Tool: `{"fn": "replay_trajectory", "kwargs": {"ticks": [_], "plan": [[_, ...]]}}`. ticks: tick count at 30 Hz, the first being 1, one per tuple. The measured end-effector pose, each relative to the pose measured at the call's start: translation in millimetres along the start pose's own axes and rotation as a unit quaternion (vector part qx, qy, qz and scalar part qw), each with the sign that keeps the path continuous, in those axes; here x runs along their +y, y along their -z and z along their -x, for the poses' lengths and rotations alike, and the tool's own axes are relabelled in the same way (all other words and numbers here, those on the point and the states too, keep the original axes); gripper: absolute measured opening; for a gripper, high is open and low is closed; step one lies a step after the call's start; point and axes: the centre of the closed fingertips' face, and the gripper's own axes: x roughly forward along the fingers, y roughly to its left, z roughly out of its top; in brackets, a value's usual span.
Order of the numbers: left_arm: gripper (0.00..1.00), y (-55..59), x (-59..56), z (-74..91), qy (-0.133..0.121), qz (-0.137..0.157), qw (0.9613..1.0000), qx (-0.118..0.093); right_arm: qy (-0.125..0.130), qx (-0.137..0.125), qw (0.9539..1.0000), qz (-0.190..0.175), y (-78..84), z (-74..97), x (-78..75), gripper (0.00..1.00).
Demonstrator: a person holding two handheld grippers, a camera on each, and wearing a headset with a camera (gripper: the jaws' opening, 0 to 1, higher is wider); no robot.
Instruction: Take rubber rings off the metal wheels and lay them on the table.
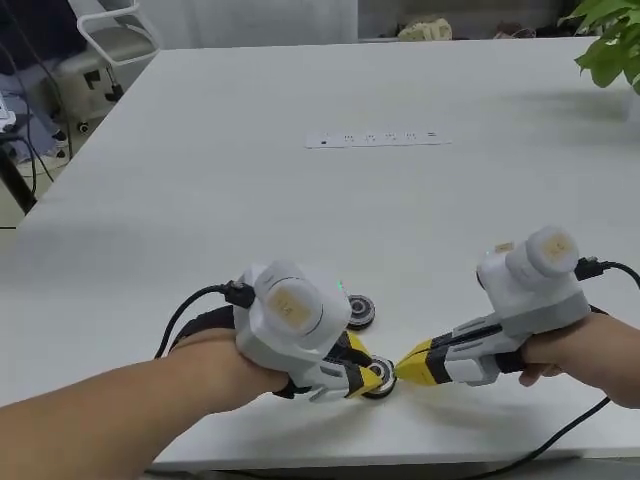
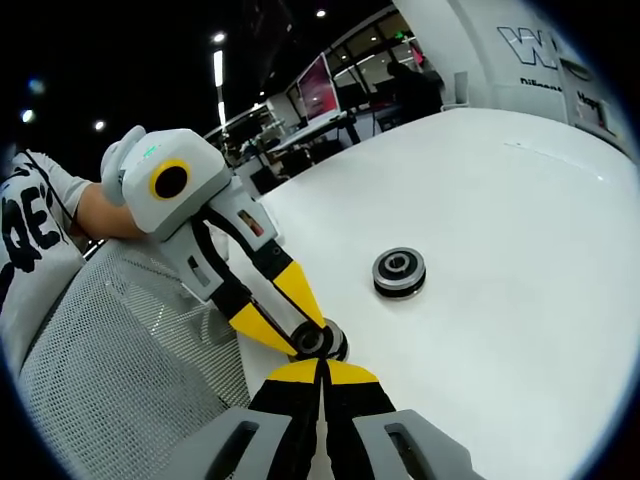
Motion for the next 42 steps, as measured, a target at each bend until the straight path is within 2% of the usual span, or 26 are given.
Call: {"fn": "replay_trajectory", "kwargs": {"ticks": [16, 34, 36, 38, 40, 42], "plan": [[0.07, -0.1, -0.1, -0.4, -0.001, 0.000, 1.0000, 0.002, -0.007, -0.005, 0.9999, -0.013, -2.1, -1.2, 2.5, 0.00], [0.07, -0.6, 0.6, -0.3, -0.002, 0.001, 1.0000, 0.001, -0.017, -0.012, 0.9998, -0.001, -7.6, -7.5, 5.2, 0.00], [0.07, -0.6, 0.7, -0.3, -0.002, 0.001, 1.0000, 0.001, -0.020, -0.016, 0.9997, -0.002, -9.6, -7.3, 6.2, 0.00], [0.07, -0.8, 0.9, -0.6, -0.002, 0.002, 1.0000, -0.001, -0.055, -0.035, 0.9978, -0.016, -17.5, -7.5, 20.1, 0.00], [0.07, -0.7, 0.8, -0.7, -0.002, 0.002, 1.0000, -0.001, -0.032, -0.022, 0.9991, 0.017, -15.5, -8.0, 12.4, 0.00], [0.07, -0.8, 0.9, -0.9, -0.002, 0.002, 1.0000, -0.001, -0.034, -0.022, 0.9991, 0.008, -14.4, -8.3, 13.4, 0.00]]}}
